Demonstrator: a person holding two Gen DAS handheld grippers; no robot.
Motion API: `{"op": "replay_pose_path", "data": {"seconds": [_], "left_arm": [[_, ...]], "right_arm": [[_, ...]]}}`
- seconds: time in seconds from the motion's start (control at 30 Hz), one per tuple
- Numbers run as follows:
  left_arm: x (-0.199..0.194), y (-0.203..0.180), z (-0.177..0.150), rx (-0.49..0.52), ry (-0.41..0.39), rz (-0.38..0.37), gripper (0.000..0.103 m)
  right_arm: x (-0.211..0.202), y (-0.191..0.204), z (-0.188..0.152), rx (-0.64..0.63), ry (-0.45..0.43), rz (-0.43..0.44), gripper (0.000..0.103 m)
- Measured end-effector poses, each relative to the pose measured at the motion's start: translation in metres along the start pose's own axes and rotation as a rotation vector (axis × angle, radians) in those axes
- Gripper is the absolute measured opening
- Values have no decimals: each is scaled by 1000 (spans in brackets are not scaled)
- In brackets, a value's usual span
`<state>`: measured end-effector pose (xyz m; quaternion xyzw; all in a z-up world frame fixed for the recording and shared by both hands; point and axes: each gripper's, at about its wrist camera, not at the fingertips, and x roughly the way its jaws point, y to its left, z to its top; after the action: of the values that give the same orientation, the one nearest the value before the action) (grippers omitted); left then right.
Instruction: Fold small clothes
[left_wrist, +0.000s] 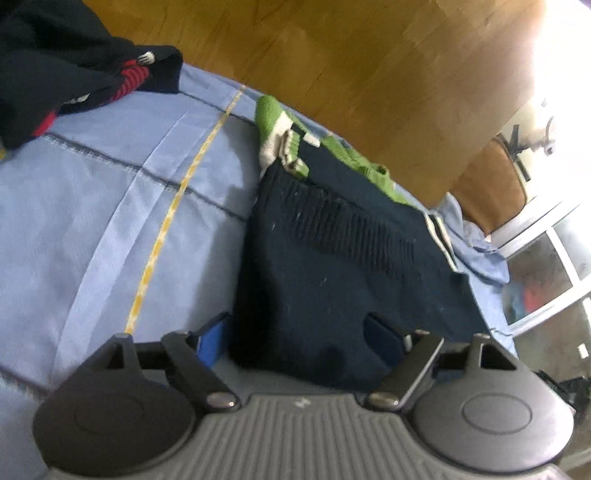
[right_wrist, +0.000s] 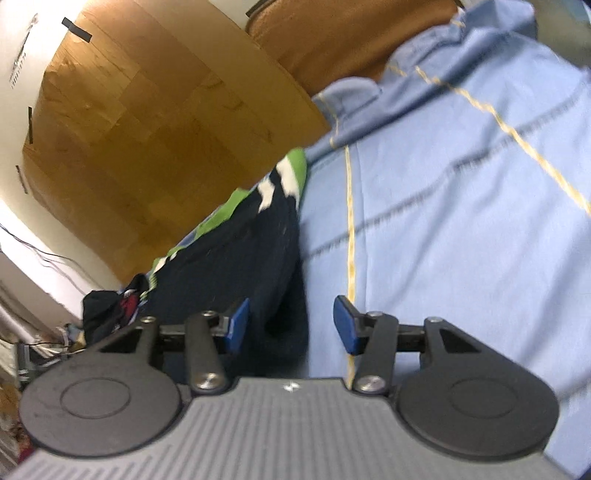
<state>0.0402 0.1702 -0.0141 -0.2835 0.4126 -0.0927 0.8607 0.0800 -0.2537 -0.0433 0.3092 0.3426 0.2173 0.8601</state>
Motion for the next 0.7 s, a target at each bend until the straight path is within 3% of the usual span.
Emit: {"op": "replay_pose_path", "data": {"seconds": [0.07, 0.17, 0.27, 0.4, 0.43, 0.47, 0.5, 0.57, 0.6, 0.63, 0.7], "left_arm": [[-6, 7, -5, -77, -4, -20, 80], [-26, 26, -17, -210, -26, -109, 80], [-34, 35, -28, -286, -47, -138, 81], [-8, 28, -28, -343, -16, -171, 81], [-2, 23, -29, -342, -40, -184, 80], [5, 20, -27, -335, -46, -183, 66], [12, 18, -25, -333, -53, -165, 38], [28, 21, -22, -351, -39, -119, 10], [32, 27, -24, -391, -45, -148, 10], [32, 30, -25, -417, -42, -162, 9], [19, 29, -27, -385, -60, -159, 9]], "right_arm": [[-1, 2, -8, 39, 24, 2, 54], [-4, 4, -15, 107, 32, 33, 54], [-1, 1, -18, 181, 55, 82, 57], [18, 11, -12, 178, 51, 75, 56], [25, 15, -12, 185, 51, 76, 56], [32, 19, -10, 184, 42, 73, 56], [36, 21, -9, 183, 34, 65, 56], [46, 25, -6, 196, 18, 49, 52], [50, 24, -3, 205, 19, 29, 37], [55, 23, -1, 209, 34, -8, 14], [54, 24, 2, 216, 44, -20, 12]]}}
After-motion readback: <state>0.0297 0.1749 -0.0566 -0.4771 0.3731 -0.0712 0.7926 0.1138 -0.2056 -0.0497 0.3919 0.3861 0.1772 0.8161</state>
